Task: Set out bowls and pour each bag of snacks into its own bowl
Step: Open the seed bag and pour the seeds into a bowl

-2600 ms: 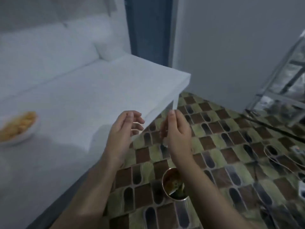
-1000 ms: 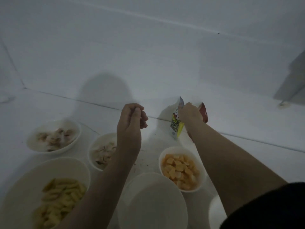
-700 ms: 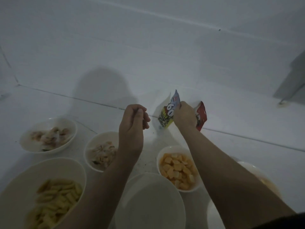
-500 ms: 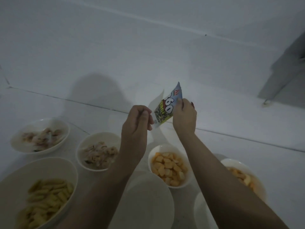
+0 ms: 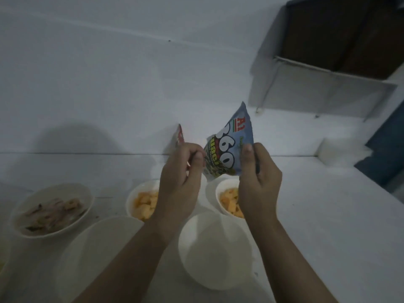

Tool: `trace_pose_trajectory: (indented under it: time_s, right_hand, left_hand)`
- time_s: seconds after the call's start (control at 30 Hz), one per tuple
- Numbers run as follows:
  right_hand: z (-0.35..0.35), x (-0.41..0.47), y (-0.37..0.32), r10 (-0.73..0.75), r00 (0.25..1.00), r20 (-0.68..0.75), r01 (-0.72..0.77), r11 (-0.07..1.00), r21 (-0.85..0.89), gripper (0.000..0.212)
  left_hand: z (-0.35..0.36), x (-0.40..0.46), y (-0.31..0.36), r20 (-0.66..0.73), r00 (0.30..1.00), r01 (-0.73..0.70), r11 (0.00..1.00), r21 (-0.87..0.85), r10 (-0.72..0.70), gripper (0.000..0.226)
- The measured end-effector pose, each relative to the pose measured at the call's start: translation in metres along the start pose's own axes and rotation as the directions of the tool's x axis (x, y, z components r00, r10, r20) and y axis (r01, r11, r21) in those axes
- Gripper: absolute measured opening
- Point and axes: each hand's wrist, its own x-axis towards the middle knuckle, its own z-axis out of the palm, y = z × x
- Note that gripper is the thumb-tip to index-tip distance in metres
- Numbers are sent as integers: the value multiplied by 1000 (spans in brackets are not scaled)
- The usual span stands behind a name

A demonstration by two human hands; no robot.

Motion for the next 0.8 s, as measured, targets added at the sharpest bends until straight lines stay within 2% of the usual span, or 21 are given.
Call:
trace_pose_trajectory:
  time_s: [0.1, 0.17, 0.37, 0.47, 0.57, 0.8]
  right_hand:
    - [-44, -1, -4, -41, 999, 4, 41, 996, -77, 39]
    - [-76, -1, -5, -43, 999, 10, 44, 993, -110, 39]
    - [-170, -7, 11, 3, 999, -35, -8, 989, -150, 44]
    - [-206, -15, 29, 68, 997, -46, -75, 986, -148, 45]
    - [-236, -25, 50, 160, 987, -28, -162, 975, -154, 45]
    - [-271, -57, 87, 313, 944, 107, -278, 926, -256, 40]
  left_hand:
    - [40, -4, 21, 94, 990, -104, 995, -1, 103, 19]
    - [68, -10, 36, 156, 981, -106, 993, -53, 113, 23]
    - [145, -43, 75, 330, 940, -11, 976, -219, 85, 18]
    - [175, -62, 82, 429, 900, 18, 978, -208, 75, 16]
    - [202, -81, 85, 482, 876, 119, 974, -191, -12, 18]
    - [239, -116, 81, 601, 795, 184, 977, -105, -85, 19]
